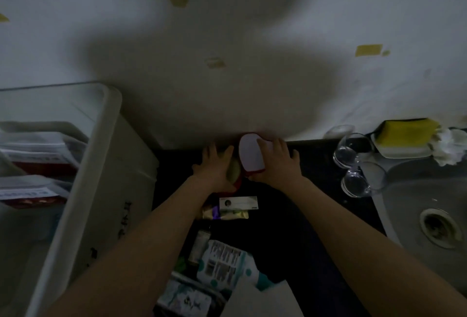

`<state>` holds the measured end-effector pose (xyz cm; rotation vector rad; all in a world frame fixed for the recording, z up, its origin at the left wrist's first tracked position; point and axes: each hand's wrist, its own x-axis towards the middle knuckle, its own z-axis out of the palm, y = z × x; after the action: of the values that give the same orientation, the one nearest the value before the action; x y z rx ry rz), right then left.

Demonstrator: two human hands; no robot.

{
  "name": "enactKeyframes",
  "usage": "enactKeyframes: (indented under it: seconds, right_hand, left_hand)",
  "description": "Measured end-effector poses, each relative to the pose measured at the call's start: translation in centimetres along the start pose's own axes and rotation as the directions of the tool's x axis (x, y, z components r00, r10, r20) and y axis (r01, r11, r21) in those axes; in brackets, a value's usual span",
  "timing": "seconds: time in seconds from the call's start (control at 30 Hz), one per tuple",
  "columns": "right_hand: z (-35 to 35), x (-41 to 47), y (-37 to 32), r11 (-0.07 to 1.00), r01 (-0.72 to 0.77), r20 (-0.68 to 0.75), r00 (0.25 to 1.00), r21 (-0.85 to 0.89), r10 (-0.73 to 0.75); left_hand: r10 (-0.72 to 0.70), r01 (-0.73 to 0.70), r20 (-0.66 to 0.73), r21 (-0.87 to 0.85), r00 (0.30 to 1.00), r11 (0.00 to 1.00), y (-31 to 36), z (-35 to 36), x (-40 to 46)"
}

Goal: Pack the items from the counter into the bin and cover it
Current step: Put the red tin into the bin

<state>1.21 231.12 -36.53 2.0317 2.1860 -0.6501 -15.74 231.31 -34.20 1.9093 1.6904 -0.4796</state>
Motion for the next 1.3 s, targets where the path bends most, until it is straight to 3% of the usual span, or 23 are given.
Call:
enactKeyframes:
  seconds: [0.17, 0.3, 0.5, 0.63, 0.73, 0.87, 0.97, 1.03, 1.13, 1.3]
  right_hand:
    - [0.8, 3.6, -0.2, 0.997, 0.017, 0.106, 0.994, -0.079, -0.009]
    - [1.5, 4.2, -0.2, 0.997, 0.031, 0.083, 0.996, -0.068, -0.026]
    - [1.5, 2.1, 0.2, 0.997, 0.043, 0.007, 0.999, 0.063, -0.043]
    - [1.1, -0.4, 0.3, 0.957, -0.025, -0.031, 0.999, 0.288, 0.035]
    - [0.3, -2.4, 0.1, 0.857, -0.089, -0.038, 0.991, 0.507, 0.125]
    - [-1.8, -4.9, -1.3, 0.747, -0.087, -0.093, 0.976, 0.659, 0.195]
    - [-4.0, -7.2, -2.9, 0.626, 0.04, -0.196, 0.964, 0.779, 0.182]
    - [-5.9, -9.2, -4.7, 0.484, 0.146, -0.257, 0.951, 0.863, 0.171]
    - [-8.9, -12.0, -8.1, 0.321, 0.266, -0.322, 0.938, 0.909, 0.133]
    - [-11.9, -14.8, -14.6, 0.188, 0.373, -0.395, 0.913, 0.909, 0.098]
  left_hand:
    - [0.012, -0.011, -0.024, 0.021, 1.0, 1.0, -0.6, 1.8, 1.7]
    - [0.03, -0.03, -0.027, -0.001, 0.999, 1.0, -1.0, 2.0, 2.0]
    - [0.054, -0.054, -0.045, -0.001, 0.998, 0.999, -1.0, 1.8, 1.3]
    - [0.062, -0.063, -0.106, 0.0, 0.992, 0.998, -0.6, 0.8, -0.4]
    - [0.069, -0.077, -0.175, -0.04, 0.982, 0.996, -0.4, -0.8, -2.1]
    - [0.085, -0.108, -0.286, -0.065, 0.954, 0.992, 0.0, -3.4, -5.2]
    - [0.092, -0.173, -0.367, -0.196, 0.926, 0.965, 0.2, -6.0, -8.8]
    - [0.091, -0.226, -0.446, -0.26, 0.891, 0.939, 0.1, -8.0, -11.4]
    - [0.1, -0.277, -0.561, -0.24, 0.822, 0.931, -1.1, -10.8, -14.8]
    - [0.074, -0.31, -0.666, -0.244, 0.743, 0.919, -5.5, -13.3, -19.7]
